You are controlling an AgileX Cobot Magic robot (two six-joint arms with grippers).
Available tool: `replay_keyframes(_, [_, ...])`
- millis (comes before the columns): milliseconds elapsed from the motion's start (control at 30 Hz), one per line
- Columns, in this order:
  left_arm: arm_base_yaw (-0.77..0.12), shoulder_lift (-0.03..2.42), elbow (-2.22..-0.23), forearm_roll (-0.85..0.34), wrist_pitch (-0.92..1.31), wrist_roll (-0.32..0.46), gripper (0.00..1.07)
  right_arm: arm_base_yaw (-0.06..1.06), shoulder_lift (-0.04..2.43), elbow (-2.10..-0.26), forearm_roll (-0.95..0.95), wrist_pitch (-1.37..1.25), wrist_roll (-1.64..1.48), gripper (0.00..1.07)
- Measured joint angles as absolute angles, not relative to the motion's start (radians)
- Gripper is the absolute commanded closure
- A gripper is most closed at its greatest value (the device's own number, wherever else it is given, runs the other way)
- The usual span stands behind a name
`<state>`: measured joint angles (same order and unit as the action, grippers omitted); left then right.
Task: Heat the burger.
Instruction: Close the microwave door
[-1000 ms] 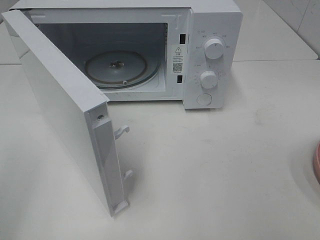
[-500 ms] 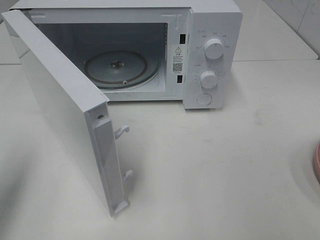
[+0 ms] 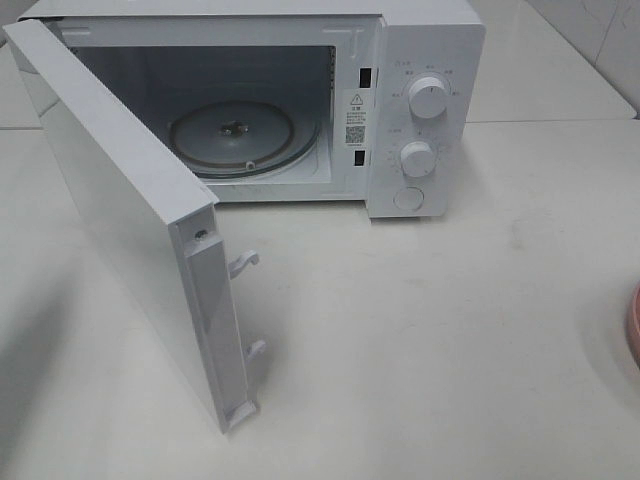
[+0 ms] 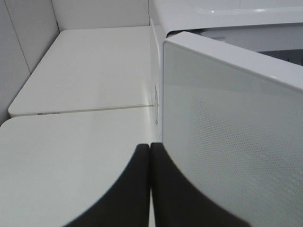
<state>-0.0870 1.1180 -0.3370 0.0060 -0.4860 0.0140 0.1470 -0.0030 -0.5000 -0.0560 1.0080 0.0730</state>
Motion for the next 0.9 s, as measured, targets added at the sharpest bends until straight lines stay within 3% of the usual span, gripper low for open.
replay_keyframes(433, [-0.097,1.501,-0.337,0.089,-0.963,-0.008,1.07,0.147,-0.003,-0.5,-0.056,1.008,0.073,0.31])
replay_keyframes(900, [-0.252,1.671,-0.408,0.066,-1.024,-0.03,1.07,0.147,-0.003,-0.5,-0.056,1.008,0.073,0.31])
